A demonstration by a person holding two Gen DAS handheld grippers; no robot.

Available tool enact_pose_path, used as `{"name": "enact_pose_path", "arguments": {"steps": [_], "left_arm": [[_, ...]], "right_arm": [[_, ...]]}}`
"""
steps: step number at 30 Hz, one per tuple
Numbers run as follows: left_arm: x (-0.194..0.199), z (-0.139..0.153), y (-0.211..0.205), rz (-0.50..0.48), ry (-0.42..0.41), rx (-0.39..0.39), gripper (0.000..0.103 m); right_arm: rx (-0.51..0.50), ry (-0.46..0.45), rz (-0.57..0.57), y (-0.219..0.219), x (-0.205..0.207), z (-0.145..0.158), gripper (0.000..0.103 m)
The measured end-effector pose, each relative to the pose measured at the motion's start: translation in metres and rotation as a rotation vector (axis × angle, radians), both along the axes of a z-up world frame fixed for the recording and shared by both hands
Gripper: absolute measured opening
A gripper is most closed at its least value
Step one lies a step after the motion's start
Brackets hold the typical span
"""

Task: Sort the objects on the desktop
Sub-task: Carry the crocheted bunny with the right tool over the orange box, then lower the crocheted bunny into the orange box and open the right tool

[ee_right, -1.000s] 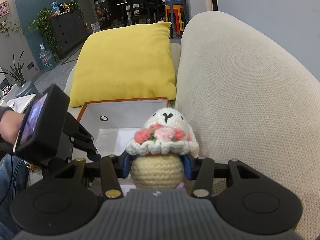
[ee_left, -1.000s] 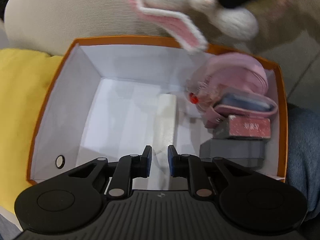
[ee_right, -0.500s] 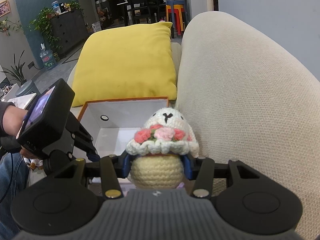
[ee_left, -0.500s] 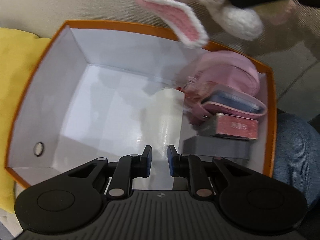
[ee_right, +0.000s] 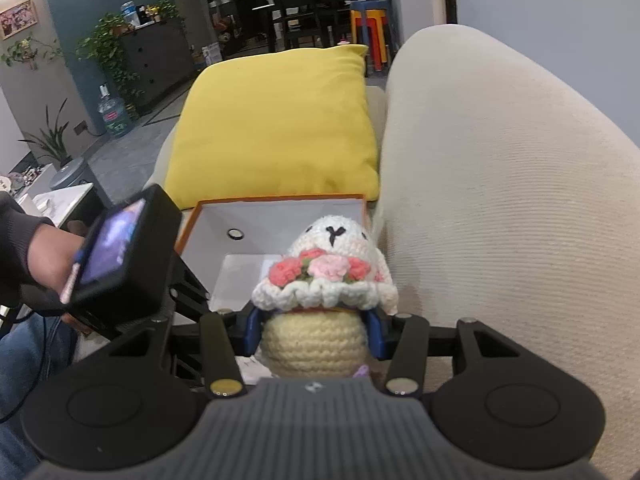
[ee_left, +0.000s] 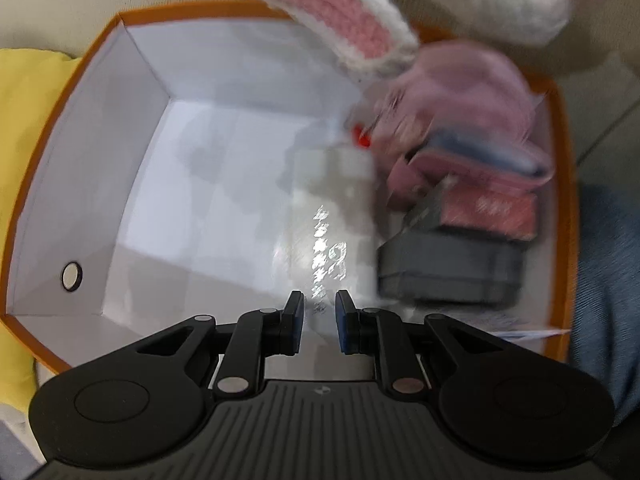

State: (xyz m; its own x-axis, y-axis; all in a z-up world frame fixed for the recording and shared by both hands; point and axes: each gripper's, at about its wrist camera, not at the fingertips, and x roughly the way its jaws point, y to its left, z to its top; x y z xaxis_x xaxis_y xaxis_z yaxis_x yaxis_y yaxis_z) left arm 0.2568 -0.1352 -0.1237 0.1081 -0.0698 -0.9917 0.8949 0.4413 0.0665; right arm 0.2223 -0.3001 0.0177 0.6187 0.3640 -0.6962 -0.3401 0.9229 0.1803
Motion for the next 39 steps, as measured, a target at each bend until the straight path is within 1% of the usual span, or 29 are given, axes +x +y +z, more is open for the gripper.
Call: {"name": "enact_pose_path", "arguments": {"steps": [2, 4, 6, 9, 13, 15, 18, 23, 26, 28, 30, 33, 35, 37, 39], "left_arm": [[0.000, -0.003, 0.000, 0.000, -0.004, 0.008, 0.019], [0.000, 0.002, 0.004, -0.005, -0.021, -0.004, 0.019], [0.003, 0.014, 0.007, 0.016, -0.037, -0.038, 0.019], [0.005, 0.038, 0.020, 0.064, -0.082, -0.091, 0.019], [0.001, 0.063, 0.038, 0.126, -0.164, -0.125, 0.019], [-0.001, 0.075, 0.049, 0.165, -0.191, -0.154, 0.019], [-0.003, 0.089, 0.066, 0.249, -0.235, -0.184, 0.019], [0.002, 0.105, 0.098, 0.386, -0.283, -0.221, 0.019], [0.006, 0.105, 0.119, 0.480, -0.293, -0.225, 0.019], [0.009, 0.099, 0.133, 0.550, -0.294, -0.222, 0.019], [0.009, 0.094, 0.145, 0.598, -0.291, -0.217, 0.019], [0.006, 0.087, 0.161, 0.650, -0.287, -0.206, 0.019], [0.004, 0.084, 0.169, 0.685, -0.284, -0.203, 0.019], [-0.002, 0.083, 0.179, 0.710, -0.278, -0.214, 0.019], [-0.006, 0.082, 0.184, 0.725, -0.277, -0.224, 0.019]], "right_arm": [[0.001, 0.007, 0.011, 0.005, 0.001, -0.001, 0.051], [0.002, 0.012, 0.019, 0.009, 0.003, -0.001, 0.051], [0.006, 0.020, 0.035, 0.016, 0.008, -0.001, 0.051], [0.003, 0.038, 0.075, 0.031, 0.018, -0.005, 0.051], [-0.020, 0.085, 0.125, 0.052, 0.033, -0.020, 0.051], [-0.008, 0.112, 0.134, 0.059, 0.040, -0.028, 0.051], [0.044, 0.156, 0.125, 0.072, 0.051, -0.044, 0.051], [0.088, 0.190, 0.108, 0.097, 0.068, -0.068, 0.051], [0.113, 0.208, 0.088, 0.108, 0.085, -0.080, 0.051], [0.116, 0.205, 0.076, 0.116, 0.094, -0.086, 0.051], [0.119, 0.205, 0.069, 0.123, 0.103, -0.094, 0.051], [0.144, 0.234, 0.073, 0.129, 0.114, -0.106, 0.051], [0.139, 0.265, 0.089, 0.134, 0.118, -0.115, 0.052], [0.128, 0.292, 0.108, 0.137, 0.118, -0.122, 0.054], [0.148, 0.311, 0.108, 0.134, 0.118, -0.125, 0.057]]}}
